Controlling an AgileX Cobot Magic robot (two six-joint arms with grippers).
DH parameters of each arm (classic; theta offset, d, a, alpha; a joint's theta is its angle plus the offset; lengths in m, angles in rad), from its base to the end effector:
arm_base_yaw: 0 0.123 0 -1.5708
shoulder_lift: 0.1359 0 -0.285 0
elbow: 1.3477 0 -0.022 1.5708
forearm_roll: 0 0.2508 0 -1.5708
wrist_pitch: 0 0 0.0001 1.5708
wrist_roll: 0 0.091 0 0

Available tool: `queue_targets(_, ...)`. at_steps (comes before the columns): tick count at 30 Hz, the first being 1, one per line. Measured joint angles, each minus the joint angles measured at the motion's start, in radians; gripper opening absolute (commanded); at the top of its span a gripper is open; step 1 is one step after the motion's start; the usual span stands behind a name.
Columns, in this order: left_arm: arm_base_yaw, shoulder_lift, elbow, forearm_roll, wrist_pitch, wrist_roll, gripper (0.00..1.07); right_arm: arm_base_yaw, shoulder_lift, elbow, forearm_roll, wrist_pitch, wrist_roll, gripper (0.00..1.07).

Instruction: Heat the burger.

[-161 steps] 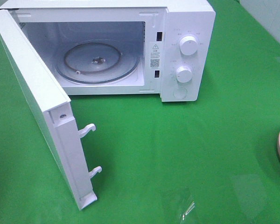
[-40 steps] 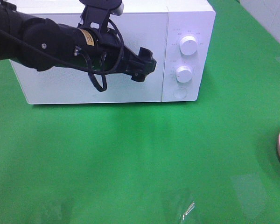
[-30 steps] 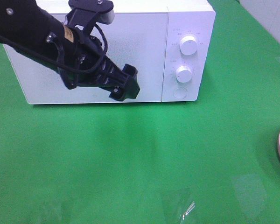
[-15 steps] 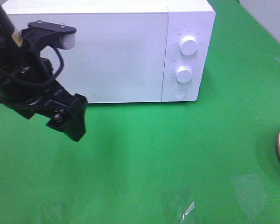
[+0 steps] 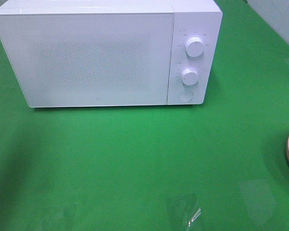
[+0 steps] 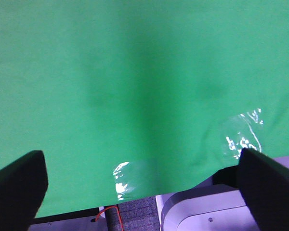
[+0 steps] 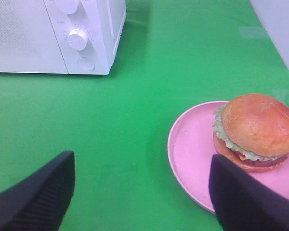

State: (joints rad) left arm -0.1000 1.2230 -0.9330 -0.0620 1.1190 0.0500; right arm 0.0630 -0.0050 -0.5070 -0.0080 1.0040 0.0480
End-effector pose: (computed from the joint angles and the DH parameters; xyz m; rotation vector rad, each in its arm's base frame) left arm 0.2109 -0.0263 0.2846 0.1878 2.8866 -0.0946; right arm -0.0042 -0.0009 0.2839 -0.0147 1.9761 0.0628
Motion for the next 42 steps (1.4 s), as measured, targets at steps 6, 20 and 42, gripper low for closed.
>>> queue_targets(6, 0.123, -0.133, 0.083, 0.001, 0.002, 0.013, 1.02, 0.0, 0.0, 0.0, 0.0, 0.0, 0.0, 0.75)
queue_targets(20, 0.146, -0.564, 0.377, 0.013, -0.037, 0.032, 1.02, 0.0, 0.0, 0.0, 0.0, 0.0, 0.0, 0.75)
queue_targets(42, 0.146, -1.164, 0.432, 0.027, -0.068, 0.033, 1.02, 0.0, 0.0, 0.0, 0.0, 0.0, 0.0, 0.75)
